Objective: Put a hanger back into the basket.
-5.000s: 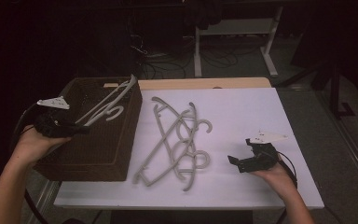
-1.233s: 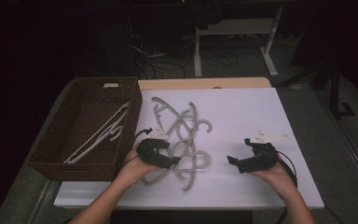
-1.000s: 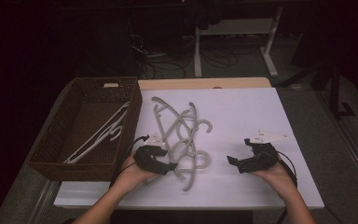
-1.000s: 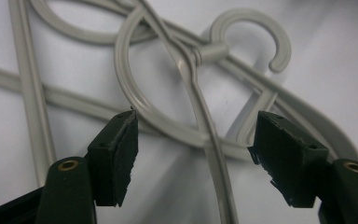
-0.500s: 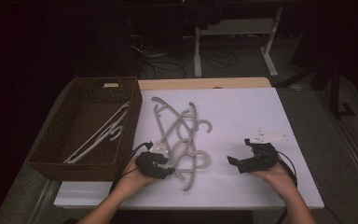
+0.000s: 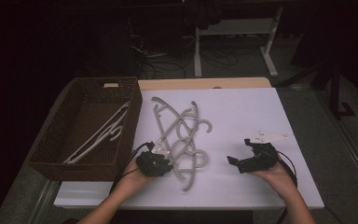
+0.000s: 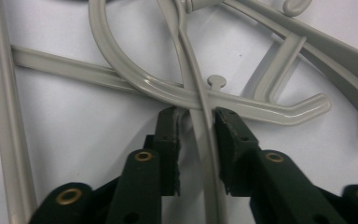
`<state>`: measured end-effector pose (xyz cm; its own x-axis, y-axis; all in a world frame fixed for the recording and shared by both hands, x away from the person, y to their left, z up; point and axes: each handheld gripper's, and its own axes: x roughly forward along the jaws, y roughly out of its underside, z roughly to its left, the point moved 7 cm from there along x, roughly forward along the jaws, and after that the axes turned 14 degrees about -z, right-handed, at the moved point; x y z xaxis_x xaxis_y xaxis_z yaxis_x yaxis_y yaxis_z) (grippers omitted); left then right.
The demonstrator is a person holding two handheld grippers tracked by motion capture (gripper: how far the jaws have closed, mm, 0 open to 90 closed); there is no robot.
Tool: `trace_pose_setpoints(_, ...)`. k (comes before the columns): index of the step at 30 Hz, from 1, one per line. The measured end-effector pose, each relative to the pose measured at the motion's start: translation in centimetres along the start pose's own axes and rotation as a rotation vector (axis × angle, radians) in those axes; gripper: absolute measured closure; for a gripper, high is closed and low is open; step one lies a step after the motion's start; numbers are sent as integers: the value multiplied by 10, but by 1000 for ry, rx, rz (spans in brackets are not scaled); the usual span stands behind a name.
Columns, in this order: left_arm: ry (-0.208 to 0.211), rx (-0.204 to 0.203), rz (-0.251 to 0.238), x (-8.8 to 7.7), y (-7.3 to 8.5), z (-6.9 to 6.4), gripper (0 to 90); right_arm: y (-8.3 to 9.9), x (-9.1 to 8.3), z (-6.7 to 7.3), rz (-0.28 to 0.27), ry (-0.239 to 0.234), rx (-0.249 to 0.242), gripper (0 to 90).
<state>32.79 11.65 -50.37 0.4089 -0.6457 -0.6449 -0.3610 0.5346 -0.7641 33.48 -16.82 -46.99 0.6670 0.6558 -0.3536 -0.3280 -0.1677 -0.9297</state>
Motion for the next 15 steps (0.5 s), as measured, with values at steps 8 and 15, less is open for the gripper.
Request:
trace_pose_setpoints(8,9,-45,1,0,-1,5,817,0,0,0,2,-1,-1,23)
trace_pose_setpoints(15,21,-71,-16,-2,-6,4,820,0,-1,-1,-1,0,2,23)
